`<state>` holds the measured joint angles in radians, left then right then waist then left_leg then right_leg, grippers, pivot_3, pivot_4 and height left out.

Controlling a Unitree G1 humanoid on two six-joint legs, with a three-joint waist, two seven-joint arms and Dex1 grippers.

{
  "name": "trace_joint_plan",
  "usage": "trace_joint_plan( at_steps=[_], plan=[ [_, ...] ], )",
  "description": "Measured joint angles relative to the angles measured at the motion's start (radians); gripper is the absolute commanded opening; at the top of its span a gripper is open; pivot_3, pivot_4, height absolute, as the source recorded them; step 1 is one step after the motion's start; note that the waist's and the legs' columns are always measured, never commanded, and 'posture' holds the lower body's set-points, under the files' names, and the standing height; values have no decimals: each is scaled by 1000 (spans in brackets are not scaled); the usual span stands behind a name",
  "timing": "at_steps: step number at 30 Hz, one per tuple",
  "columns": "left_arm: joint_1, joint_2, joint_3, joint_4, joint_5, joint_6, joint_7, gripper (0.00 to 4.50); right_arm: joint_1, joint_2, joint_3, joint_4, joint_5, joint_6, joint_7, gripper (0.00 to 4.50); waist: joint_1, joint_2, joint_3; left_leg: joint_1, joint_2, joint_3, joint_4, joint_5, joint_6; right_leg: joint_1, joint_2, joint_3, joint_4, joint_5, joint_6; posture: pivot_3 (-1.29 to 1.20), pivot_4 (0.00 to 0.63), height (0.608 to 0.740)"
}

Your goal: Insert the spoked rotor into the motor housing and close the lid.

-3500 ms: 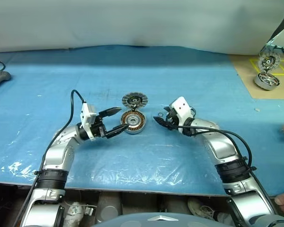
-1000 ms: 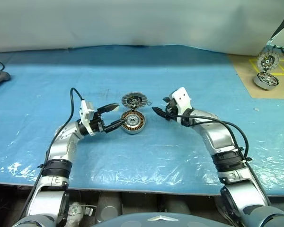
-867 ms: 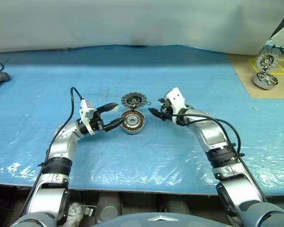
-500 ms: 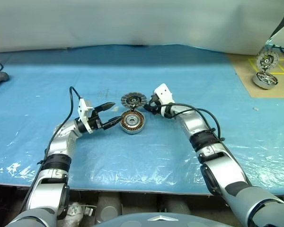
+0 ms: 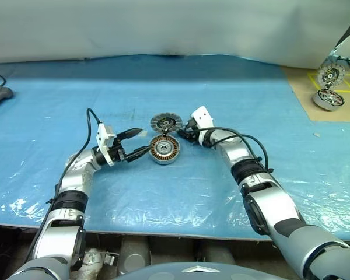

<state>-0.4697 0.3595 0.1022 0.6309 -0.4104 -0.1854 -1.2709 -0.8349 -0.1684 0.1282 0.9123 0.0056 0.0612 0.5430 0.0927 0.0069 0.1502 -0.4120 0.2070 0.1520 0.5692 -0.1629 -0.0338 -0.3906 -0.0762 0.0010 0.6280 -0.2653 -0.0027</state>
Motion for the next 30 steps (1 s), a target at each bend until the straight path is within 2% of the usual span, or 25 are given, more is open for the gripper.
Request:
trace_joint_plan(
  at_steps=[3,8,9,15,24,30],
  plan=[
    [3,-5,0,0,1,-3,-4,4333,11,-2,-5,-13,-2,-1,0,2578,0,0,0,0,0,0,0,0,0,0,0,0,0,0,0,0,150,740],
    [15,-11,-5,-15,1,-2,-13,4333,25,-7,-6,-30,-12,-8,0,694,0,0,0,0,0,0,0,0,0,0,0,0,0,-2,-3,0,150,740],
    [19,-12,-6,-19,1,-2,-13,4333,28,-9,-6,-34,-13,-8,1,537,0,0,0,0,0,0,0,0,0,0,0,0,0,-2,-4,0,150,740],
    [32,-13,-7,-33,1,-2,-13,4333,85,-28,1,-136,-16,19,35,541,1,0,0,0,0,0,-2,0,0,0,0,0,-2,0,0,0,150,740],
    [70,-14,-21,-98,0,25,-16,4333,351,-140,11,-652,26,229,153,541,4,-3,2,0,0,0,-4,0,0,0,0,0,-5,0,1,0,150,740],
    [81,-17,-24,-115,0,34,-14,4333,436,-199,10,-960,96,402,205,541,3,-4,2,2,0,0,-6,0,0,0,0,1,-5,0,1,0,150,740]
  ],
)
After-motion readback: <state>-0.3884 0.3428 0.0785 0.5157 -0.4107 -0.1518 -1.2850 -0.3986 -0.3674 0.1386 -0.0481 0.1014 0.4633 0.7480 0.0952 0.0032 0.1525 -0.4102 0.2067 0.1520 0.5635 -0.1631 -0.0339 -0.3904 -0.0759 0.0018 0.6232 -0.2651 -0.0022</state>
